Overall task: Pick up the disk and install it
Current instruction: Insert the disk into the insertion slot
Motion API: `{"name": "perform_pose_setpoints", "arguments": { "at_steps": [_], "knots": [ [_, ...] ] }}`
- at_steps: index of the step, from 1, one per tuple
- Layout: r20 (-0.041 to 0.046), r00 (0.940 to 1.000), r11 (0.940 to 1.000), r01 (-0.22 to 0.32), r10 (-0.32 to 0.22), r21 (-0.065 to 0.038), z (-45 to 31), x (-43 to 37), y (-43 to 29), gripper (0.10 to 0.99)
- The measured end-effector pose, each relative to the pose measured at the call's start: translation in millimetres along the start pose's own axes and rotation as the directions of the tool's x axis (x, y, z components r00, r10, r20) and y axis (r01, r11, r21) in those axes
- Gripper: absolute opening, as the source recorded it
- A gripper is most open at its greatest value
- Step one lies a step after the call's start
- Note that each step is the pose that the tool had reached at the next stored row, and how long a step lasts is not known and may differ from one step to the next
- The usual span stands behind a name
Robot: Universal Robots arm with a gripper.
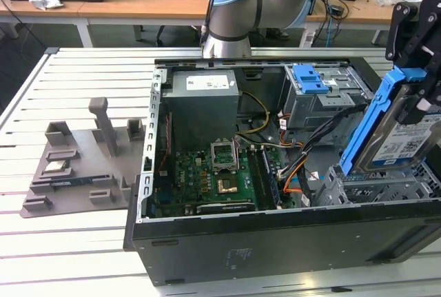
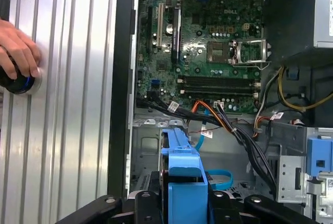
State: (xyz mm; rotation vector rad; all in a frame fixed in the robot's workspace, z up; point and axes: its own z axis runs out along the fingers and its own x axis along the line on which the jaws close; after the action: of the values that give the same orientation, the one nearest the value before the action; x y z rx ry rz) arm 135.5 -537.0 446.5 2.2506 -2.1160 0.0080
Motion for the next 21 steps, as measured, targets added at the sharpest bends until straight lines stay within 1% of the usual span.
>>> {"name": "perform_pose_setpoints", "arguments": {
  "at_steps": [2, 4, 5, 6, 7, 8, 9, 17, 20, 21],
  "knots": [
    [0.0012, 0.9994, 0.9994, -0.034, 0.034, -0.001, 1.7, -0.3, -0.6, 0.365],
    [0.0017, 0.9988, 0.9988, -0.048, 0.048, -0.002, 2.6, -0.4, -0.7, 0.365],
    [0.0033, 0.9988, 0.9988, -0.048, 0.048, -0.002, 3.0, -0.3, -0.7, 0.365],
    [0.0146, 0.9988, 0.9989, -0.048, 0.048, -0.002, 3.3, -0.4, -0.7, 0.365],
    [0.0230, 0.9986, 0.9989, -0.047, 0.047, -0.002, 3.3, -0.4, -0.8, 0.365],
    [0.0283, 0.9985, 0.9989, -0.047, 0.047, -0.002, 3.6, -0.4, -0.8, 0.365],
    [0.0298, 0.9984, 0.9989, -0.048, 0.048, -0.002, 4.8, -0.2, -0.8, 0.365],
    [0.0278, 0.9978, 0.9982, -0.061, 0.061, -0.002, 8.5, 0.8, -1.0, 0.365],
    [0.0278, 0.9978, 0.9982, -0.061, 0.061, -0.002, 11.2, 1.6, -1.0, 0.365],
    [0.0278, 0.9978, 0.9982, -0.061, 0.061, -0.002, 13.6, 1.7, -1.1, 0.365]
  ]
}}
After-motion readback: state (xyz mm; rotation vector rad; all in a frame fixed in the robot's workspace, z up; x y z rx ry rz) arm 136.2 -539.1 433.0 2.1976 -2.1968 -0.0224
